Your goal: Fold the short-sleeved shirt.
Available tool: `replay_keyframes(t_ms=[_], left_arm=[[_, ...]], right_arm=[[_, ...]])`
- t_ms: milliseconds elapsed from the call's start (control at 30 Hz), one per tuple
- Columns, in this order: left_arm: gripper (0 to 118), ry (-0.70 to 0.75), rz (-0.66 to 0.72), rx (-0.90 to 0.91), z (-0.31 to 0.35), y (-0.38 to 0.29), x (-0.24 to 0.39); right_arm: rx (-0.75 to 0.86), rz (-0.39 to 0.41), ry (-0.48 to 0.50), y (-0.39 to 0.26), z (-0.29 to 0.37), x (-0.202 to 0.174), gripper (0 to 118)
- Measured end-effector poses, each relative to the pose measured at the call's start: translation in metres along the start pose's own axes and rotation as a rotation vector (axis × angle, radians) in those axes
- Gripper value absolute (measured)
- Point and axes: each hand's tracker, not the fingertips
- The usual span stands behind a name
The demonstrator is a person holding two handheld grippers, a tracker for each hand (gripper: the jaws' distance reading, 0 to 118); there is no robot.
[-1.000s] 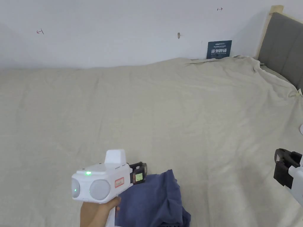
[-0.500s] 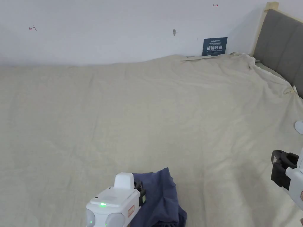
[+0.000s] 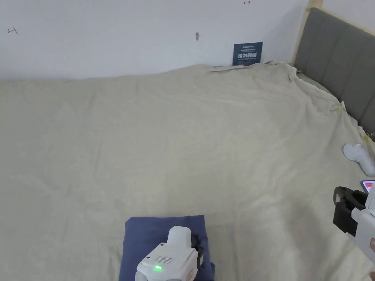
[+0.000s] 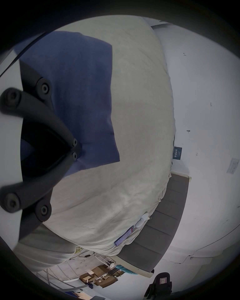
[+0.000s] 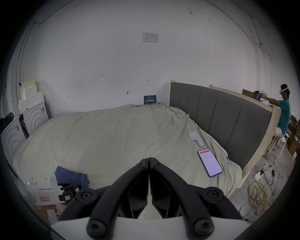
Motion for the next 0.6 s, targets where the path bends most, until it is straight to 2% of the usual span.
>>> replay_keyframes(t_ms=[400, 533, 600], left_arm=[[0, -0.051, 0.008, -0.004, 0.000, 0.004, 0.011], [0, -0.091, 0.051, 0.065, 0.025, 0.022, 0.005], [0, -0.100, 0.016, 0.129, 0.047, 0.038, 0.001]], right_arm=[[-0.002, -0.014, -0.031, -0.002, 0.003, 0.011, 0], [0.016, -0.015, -0.020, 0.002, 0.006, 0.005, 0], [0.038, -0.009, -0.009, 0.008, 0.010, -0.002, 0]])
